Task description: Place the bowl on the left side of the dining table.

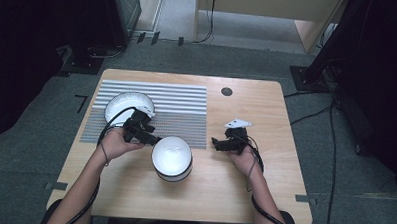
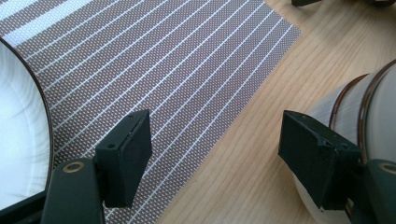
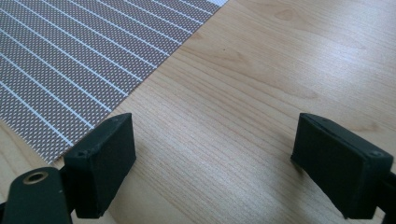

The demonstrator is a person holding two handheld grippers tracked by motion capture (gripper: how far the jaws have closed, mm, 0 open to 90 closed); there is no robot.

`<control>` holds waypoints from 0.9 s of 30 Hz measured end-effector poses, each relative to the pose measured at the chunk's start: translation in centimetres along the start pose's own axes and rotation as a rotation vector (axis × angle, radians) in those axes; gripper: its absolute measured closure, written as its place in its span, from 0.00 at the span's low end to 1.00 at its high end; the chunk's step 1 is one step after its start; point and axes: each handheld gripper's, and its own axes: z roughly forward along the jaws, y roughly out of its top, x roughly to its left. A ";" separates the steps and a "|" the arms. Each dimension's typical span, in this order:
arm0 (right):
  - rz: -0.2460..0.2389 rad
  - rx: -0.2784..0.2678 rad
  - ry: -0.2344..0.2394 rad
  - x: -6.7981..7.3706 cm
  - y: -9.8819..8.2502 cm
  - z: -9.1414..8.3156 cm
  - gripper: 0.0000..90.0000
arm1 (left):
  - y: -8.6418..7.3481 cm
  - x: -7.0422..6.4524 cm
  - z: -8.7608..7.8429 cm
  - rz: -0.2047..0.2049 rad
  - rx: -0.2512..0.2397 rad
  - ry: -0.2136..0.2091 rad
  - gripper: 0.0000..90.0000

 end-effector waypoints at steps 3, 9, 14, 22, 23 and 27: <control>0.000 0.000 0.000 0.0 0.0 0.0 0.14 | 0.0 0.0 -0.3 0.001 -0.005 0.002 0.29; 0.000 0.000 0.000 0.0 0.0 0.0 0.14 | 0.1 -0.1 -0.7 -0.001 -0.008 0.003 0.29; 0.000 0.000 0.000 0.0 0.0 0.0 0.14 | 0.2 -0.2 -1.3 0.002 -0.015 0.011 0.29; 0.001 0.000 0.000 0.0 0.0 0.0 0.14 | 0.4 -0.5 -2.0 0.008 -0.029 0.009 0.29; 0.000 0.000 0.001 0.0 0.0 0.0 0.14 | 0.4 -0.6 -2.1 0.008 -0.029 0.009 0.29; -0.001 -0.001 0.000 0.0 0.0 0.0 0.14 | 0.5 -0.7 -2.3 0.009 -0.028 0.009 0.29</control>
